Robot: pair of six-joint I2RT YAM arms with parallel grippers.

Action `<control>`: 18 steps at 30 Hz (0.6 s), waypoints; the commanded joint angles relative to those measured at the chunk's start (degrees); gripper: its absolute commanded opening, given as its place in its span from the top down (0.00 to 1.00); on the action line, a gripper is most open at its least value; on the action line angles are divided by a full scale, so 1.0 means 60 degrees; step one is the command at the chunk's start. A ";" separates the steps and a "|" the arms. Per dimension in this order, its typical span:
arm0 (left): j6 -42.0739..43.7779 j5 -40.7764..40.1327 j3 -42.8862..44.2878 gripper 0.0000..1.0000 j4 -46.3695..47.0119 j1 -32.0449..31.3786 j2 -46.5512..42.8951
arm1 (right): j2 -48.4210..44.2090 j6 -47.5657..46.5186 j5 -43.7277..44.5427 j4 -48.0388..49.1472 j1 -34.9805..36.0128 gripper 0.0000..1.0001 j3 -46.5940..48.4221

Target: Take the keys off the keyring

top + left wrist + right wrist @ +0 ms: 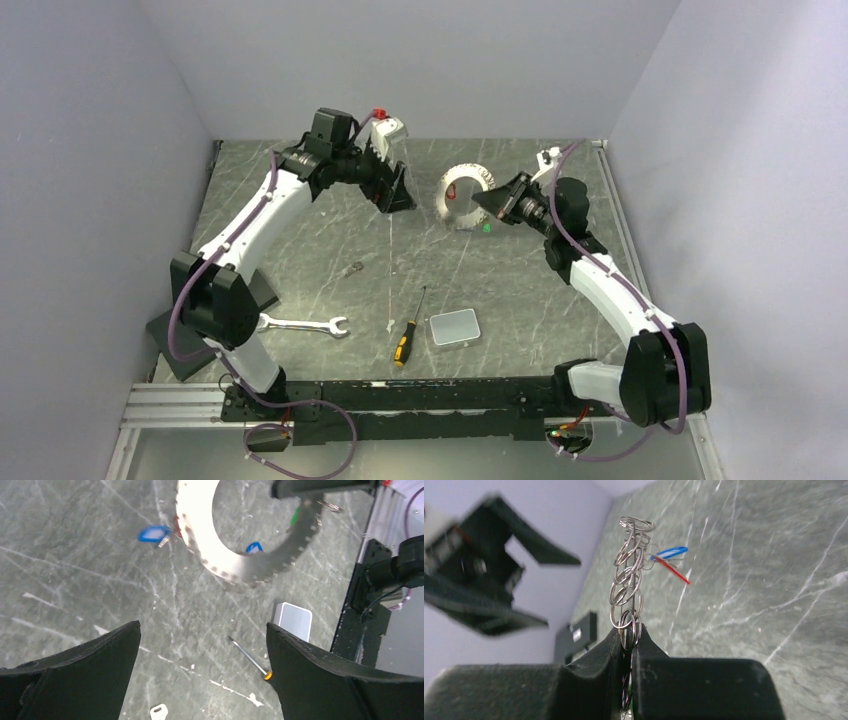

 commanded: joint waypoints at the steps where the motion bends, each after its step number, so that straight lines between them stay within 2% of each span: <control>1: -0.1004 0.0875 -0.0695 0.01 0.1533 -0.0112 -0.0785 | 0.0405 0.3173 0.1875 0.2010 -0.0117 1.00 0.0406; 6: -0.1699 0.0879 -0.1126 0.01 0.2115 -0.0252 -0.0730 | 0.0983 0.4208 0.3036 0.0721 -0.0084 1.00 0.1532; 8: -0.1567 0.0508 -0.1071 0.04 0.2139 -0.0502 -0.0634 | 0.1131 0.4520 0.3188 0.0231 -0.0062 1.00 0.1800; 12: 0.0373 -0.1455 -0.0511 0.04 0.1443 -0.1641 -0.0441 | 0.1160 0.4939 0.3002 0.0242 -0.0061 1.00 0.1660; 14: 0.1877 -0.3246 -0.0298 0.04 0.1171 -0.2298 -0.0363 | 0.1104 0.4978 0.2924 0.0154 -0.0046 1.00 0.1617; 18: 0.3867 -0.5693 -0.0352 0.04 0.1532 -0.3057 -0.0275 | 0.1131 0.5213 0.2752 0.0171 -0.0037 1.00 0.1552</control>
